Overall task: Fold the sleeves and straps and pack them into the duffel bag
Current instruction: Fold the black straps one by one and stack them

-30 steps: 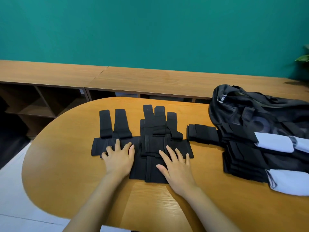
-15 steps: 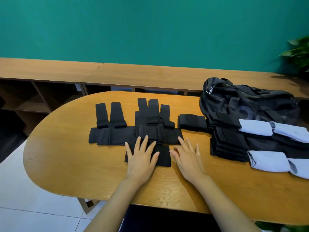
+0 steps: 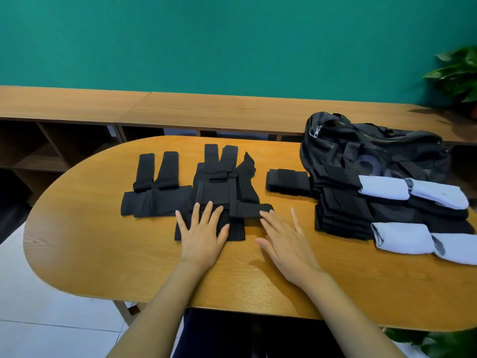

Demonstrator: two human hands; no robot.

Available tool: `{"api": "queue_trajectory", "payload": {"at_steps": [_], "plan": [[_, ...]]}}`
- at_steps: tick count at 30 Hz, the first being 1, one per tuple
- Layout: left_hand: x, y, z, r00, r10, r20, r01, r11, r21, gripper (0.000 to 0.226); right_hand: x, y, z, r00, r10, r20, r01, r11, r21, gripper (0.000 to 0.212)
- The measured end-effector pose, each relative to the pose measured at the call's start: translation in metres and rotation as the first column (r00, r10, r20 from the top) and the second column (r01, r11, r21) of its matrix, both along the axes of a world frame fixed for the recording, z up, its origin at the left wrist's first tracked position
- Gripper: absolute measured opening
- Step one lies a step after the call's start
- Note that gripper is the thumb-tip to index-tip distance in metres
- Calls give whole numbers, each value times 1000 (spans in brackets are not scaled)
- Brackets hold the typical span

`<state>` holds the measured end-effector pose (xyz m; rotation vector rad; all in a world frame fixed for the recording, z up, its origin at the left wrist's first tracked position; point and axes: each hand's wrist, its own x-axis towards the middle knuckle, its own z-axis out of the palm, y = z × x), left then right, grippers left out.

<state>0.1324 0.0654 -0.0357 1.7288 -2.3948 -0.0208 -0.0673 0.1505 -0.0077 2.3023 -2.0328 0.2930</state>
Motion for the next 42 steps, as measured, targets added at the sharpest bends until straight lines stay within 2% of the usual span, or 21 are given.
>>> {"api": "queue_trajectory", "payload": {"at_steps": [4,10,14,18,20,22,25,28,32,35,40,42], "plan": [[11,-13,3,1000,29,5,-29,999,18,60,-6,35,-16,998,10,-69,-12,999,-32,72],[14,-19,7,999,32,2,-32,999,22,55,-9,70,-26,992,45,-118,-51,998,-41,69],[0,1,8,994,-22,-111,12,996,-94,51,-10,70,-22,997,67,42,-63,994,-94,57],[-10,23,6,960,-100,-262,71,990,-119,42,-12,54,-17,967,12,256,25,990,-141,50],[-11,20,10,938,-137,-319,83,981,-178,36,-14,35,-10,953,-43,299,76,992,-100,45],[-12,6,19,923,-173,-345,89,965,-247,31,-17,10,-1,954,-54,296,98,986,-136,34],[-15,-25,35,928,-214,-306,123,948,-293,26,-16,-28,14,960,-56,275,104,981,-164,26],[-22,-52,49,943,-240,-228,196,960,-202,29,-8,-61,21,951,-137,277,165,983,-80,26],[-31,-74,52,941,-308,-142,303,951,-56,39,10,-92,21,919,-276,281,251,960,122,51],[-31,-82,50,930,-344,-125,342,939,-41,42,13,-103,13,904,-281,322,233,955,183,38],[-25,-96,46,901,-425,-88,416,903,-110,41,10,-105,4,850,-229,474,189,973,132,22],[-23,-101,46,884,-452,-122,437,890,-132,35,7,-105,3,840,-215,498,182,977,114,20]]}}
